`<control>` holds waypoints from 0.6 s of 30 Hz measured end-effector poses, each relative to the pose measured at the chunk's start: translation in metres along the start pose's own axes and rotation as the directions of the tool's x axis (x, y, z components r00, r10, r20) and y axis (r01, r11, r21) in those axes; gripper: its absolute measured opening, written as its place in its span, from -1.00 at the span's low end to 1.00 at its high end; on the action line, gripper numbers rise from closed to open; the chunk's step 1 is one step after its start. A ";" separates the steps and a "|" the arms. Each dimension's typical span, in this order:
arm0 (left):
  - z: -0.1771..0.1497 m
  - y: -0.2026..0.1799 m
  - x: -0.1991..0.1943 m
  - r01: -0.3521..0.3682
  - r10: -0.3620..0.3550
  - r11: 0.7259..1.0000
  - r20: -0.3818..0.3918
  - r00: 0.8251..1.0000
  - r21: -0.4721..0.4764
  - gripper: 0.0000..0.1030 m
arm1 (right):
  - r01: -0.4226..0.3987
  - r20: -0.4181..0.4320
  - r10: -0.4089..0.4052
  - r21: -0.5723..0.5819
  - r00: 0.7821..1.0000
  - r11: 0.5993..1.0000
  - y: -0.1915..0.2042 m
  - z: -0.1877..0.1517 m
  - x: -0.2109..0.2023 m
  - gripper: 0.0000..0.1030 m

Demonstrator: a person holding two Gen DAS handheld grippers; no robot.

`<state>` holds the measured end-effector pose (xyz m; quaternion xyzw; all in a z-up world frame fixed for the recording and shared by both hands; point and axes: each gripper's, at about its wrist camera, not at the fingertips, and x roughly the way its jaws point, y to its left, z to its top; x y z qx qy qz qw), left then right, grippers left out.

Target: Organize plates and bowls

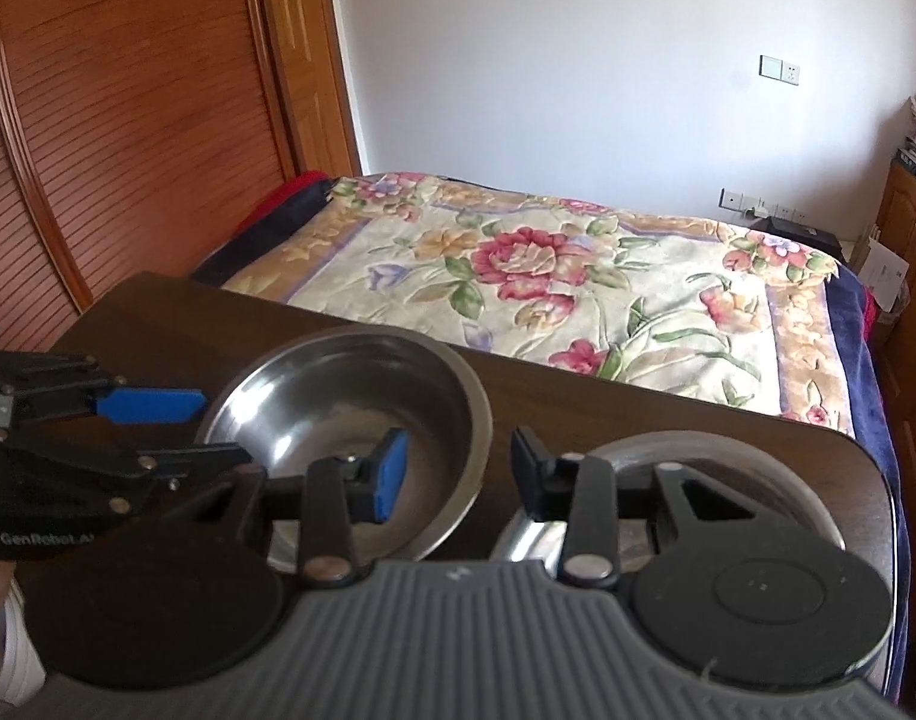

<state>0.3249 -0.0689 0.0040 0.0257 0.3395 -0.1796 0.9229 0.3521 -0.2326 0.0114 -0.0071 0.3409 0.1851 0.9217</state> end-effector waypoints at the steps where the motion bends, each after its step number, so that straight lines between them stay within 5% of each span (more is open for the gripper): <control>1: 0.000 0.000 0.001 0.004 -0.004 1.000 -0.004 1.000 -0.001 0.17 | 0.004 -0.005 -0.004 -0.007 1.000 1.000 0.001 0.000 0.002 -0.29; 7: 0.000 0.001 -0.001 -0.012 0.012 1.000 -0.012 1.000 -0.005 -0.06 | 0.012 -0.034 -0.013 -0.025 0.999 1.000 0.005 -0.001 0.008 -0.70; 18: -0.003 -0.009 -0.045 0.010 -0.008 1.000 0.068 0.998 -0.022 -0.18 | 0.014 0.053 -0.014 0.004 0.999 1.000 0.009 -0.005 -0.020 -0.75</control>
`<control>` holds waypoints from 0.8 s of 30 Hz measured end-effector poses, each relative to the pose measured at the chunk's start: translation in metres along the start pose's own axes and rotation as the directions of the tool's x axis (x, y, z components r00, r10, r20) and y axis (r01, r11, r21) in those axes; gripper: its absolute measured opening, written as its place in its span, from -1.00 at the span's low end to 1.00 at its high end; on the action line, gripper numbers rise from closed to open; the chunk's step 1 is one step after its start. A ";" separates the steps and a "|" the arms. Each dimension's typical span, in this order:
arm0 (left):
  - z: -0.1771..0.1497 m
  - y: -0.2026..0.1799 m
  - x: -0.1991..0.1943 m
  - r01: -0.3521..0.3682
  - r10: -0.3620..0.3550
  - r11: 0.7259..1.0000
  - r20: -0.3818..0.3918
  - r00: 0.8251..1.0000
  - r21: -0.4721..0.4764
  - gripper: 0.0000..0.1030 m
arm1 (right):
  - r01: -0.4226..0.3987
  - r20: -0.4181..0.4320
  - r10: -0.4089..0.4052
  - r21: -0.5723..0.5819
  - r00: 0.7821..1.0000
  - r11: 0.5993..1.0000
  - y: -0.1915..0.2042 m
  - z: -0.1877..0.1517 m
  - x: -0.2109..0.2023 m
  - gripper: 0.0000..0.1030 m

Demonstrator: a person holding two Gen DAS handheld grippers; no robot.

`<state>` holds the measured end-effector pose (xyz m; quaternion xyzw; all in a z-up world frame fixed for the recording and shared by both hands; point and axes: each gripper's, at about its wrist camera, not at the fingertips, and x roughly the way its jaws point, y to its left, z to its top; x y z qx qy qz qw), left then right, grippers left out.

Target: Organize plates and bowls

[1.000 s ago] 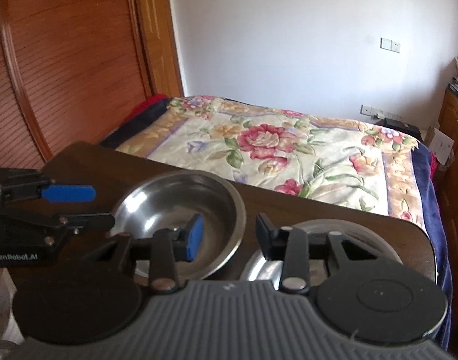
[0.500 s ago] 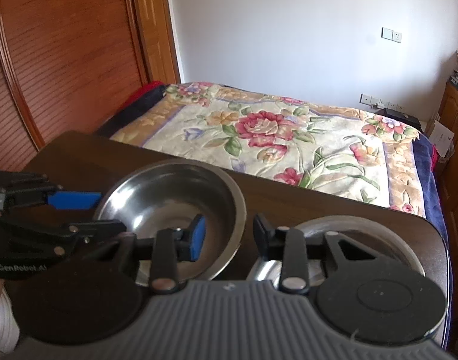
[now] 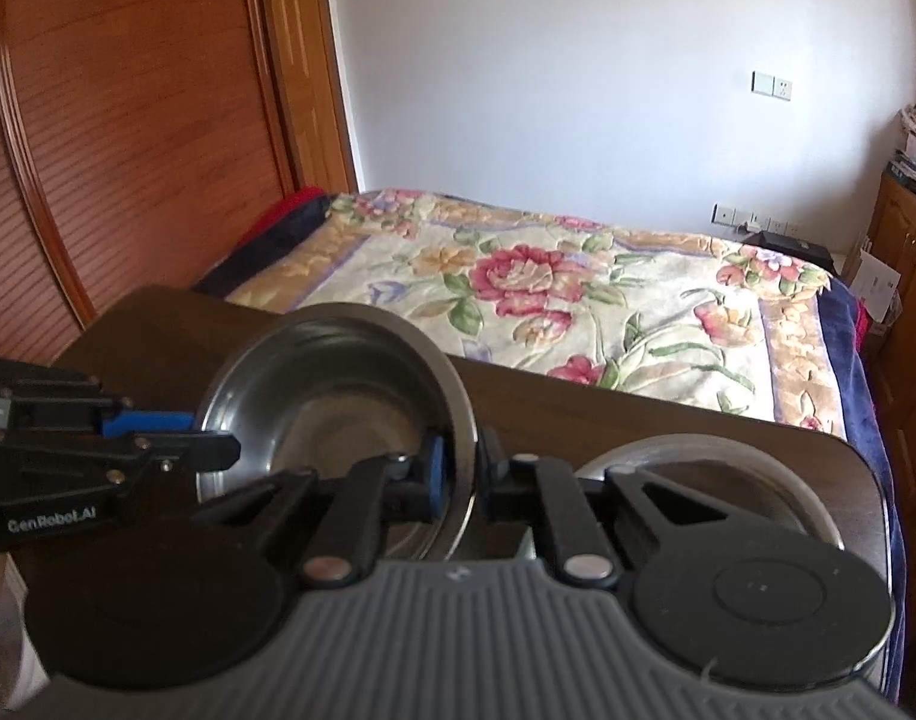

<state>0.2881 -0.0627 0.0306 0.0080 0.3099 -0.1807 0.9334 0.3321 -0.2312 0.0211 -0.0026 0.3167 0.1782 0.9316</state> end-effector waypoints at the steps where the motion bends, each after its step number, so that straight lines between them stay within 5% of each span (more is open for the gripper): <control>1: 0.001 -0.002 -0.005 0.003 -0.003 1.000 0.008 1.000 0.000 -0.19 | 0.001 0.010 -0.001 0.003 1.000 1.000 0.001 0.000 -0.004 -0.75; 24: -0.033 -0.056 -0.127 0.075 -0.089 0.993 0.167 0.982 0.091 -0.18 | 0.130 0.186 -0.118 -0.050 0.975 0.990 0.034 -0.025 -0.130 -0.74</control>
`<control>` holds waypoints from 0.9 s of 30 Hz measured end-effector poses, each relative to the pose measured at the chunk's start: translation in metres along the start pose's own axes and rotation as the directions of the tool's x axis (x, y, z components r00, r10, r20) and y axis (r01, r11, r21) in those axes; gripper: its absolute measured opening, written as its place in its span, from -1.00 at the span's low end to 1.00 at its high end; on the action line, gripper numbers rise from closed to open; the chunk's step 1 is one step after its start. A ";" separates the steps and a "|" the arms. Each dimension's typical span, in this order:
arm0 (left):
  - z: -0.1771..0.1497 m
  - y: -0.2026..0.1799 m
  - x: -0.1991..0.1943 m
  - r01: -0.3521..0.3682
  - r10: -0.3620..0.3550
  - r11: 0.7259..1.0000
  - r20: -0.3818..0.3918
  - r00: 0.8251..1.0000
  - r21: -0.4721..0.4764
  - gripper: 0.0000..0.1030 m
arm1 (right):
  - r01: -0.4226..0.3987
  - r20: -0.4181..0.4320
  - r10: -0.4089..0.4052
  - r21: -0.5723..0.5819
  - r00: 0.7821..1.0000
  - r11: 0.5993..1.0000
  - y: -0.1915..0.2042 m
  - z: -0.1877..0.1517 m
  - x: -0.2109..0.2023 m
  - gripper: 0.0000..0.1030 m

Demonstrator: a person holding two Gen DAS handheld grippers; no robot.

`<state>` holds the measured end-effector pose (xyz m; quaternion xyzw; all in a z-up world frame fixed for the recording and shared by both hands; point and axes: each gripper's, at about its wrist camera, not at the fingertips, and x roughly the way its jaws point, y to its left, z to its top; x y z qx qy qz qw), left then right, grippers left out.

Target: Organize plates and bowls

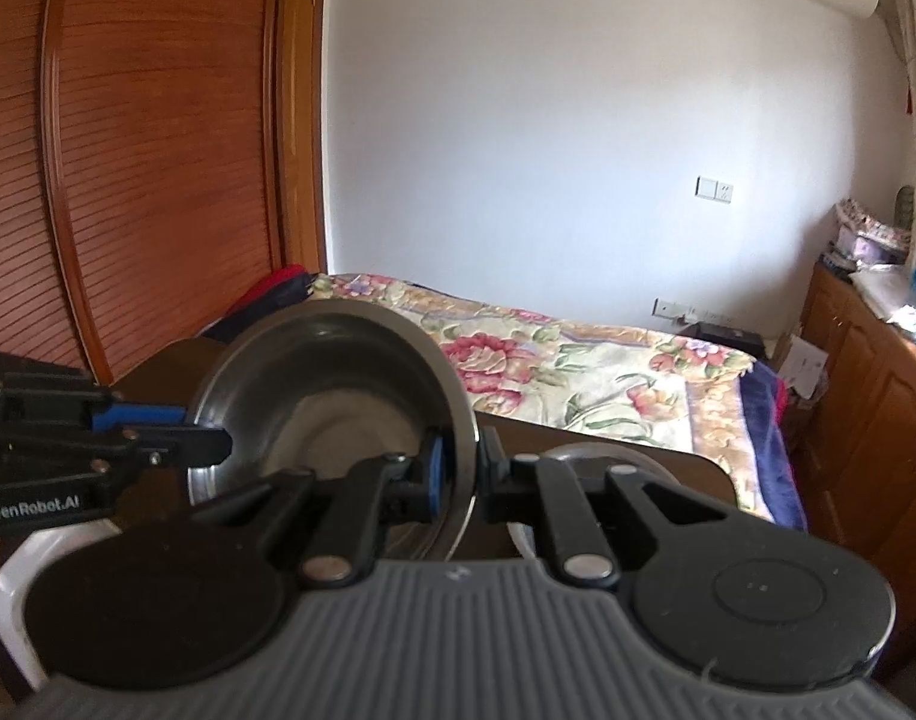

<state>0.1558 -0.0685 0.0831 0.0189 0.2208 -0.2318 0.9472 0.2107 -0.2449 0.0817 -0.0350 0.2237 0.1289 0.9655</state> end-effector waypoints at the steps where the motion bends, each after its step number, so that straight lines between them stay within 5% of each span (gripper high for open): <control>1: -0.002 0.000 -0.004 0.005 -0.005 1.000 0.002 1.000 0.001 -0.18 | 0.008 0.006 -0.008 -0.006 1.000 1.000 0.002 -0.001 -0.004 -0.74; 27: -0.079 -0.025 -0.055 0.063 -0.063 0.998 -0.008 0.998 0.000 -0.18 | 0.028 0.008 -0.028 -0.002 1.000 1.000 0.028 -0.061 -0.063 -0.74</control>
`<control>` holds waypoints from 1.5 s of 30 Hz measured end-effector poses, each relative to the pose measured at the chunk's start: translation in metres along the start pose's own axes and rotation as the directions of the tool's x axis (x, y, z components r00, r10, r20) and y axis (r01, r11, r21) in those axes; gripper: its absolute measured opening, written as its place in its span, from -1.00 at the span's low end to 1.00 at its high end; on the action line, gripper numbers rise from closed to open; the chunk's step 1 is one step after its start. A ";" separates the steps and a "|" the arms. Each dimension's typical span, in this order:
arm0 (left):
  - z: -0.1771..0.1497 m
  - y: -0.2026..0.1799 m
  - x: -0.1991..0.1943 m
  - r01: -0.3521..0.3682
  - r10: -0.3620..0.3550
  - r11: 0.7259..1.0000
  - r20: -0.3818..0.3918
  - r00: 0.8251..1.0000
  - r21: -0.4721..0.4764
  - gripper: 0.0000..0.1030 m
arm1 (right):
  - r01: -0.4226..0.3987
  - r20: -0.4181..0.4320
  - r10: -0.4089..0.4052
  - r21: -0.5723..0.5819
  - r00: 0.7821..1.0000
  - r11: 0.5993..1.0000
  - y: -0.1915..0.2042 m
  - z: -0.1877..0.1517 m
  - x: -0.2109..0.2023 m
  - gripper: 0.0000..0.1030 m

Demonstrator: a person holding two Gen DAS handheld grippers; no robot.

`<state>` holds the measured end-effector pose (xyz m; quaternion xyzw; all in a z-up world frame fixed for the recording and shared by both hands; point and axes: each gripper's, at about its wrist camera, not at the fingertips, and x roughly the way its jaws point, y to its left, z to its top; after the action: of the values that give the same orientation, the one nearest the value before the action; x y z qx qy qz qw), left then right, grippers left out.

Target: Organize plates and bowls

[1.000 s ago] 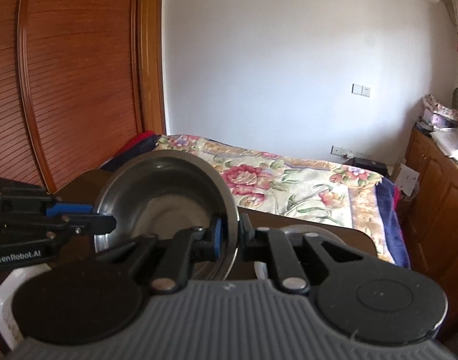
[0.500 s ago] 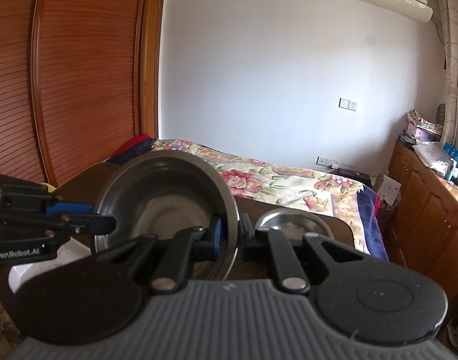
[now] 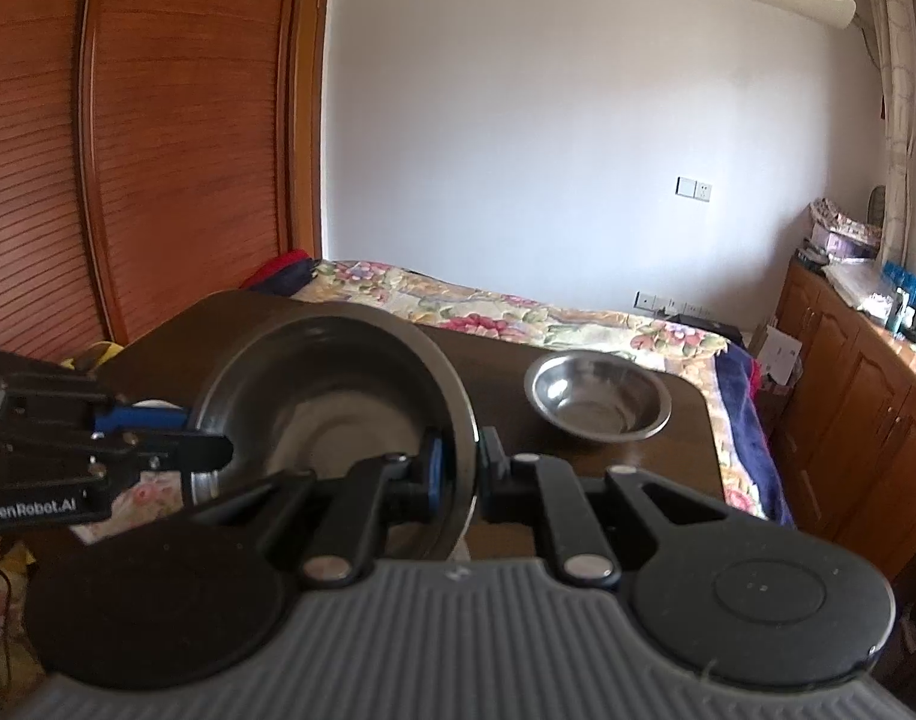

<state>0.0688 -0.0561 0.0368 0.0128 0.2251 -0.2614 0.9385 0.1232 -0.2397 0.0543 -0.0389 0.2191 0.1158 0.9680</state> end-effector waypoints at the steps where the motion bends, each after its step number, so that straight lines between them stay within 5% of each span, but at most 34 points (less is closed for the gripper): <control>1: -0.003 0.001 0.001 0.001 -0.001 1.000 -0.004 1.000 -0.005 -0.18 | -0.005 -0.003 0.005 0.003 1.000 1.000 0.001 -0.003 0.000 -0.74; 20: -0.032 0.010 0.028 -0.046 0.049 0.999 -0.114 0.992 0.027 -0.17 | -0.067 -0.087 0.073 0.079 0.994 0.995 0.006 -0.046 0.031 -0.73; 41: -0.031 0.009 0.024 -0.084 0.087 0.995 -0.079 0.993 0.045 -0.07 | -0.053 -0.076 0.056 0.030 0.996 0.998 0.021 -0.054 0.040 -0.69; 45: -0.029 0.010 0.017 -0.099 0.101 0.994 -0.053 0.993 0.042 -0.05 | -0.052 -0.062 0.054 0.020 0.997 0.998 0.023 -0.053 0.039 -0.48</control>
<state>0.0750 -0.0514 0.0025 0.0498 0.2449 -0.2182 0.9434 0.1296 -0.2155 -0.0106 -0.0280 0.2512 0.1382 0.9576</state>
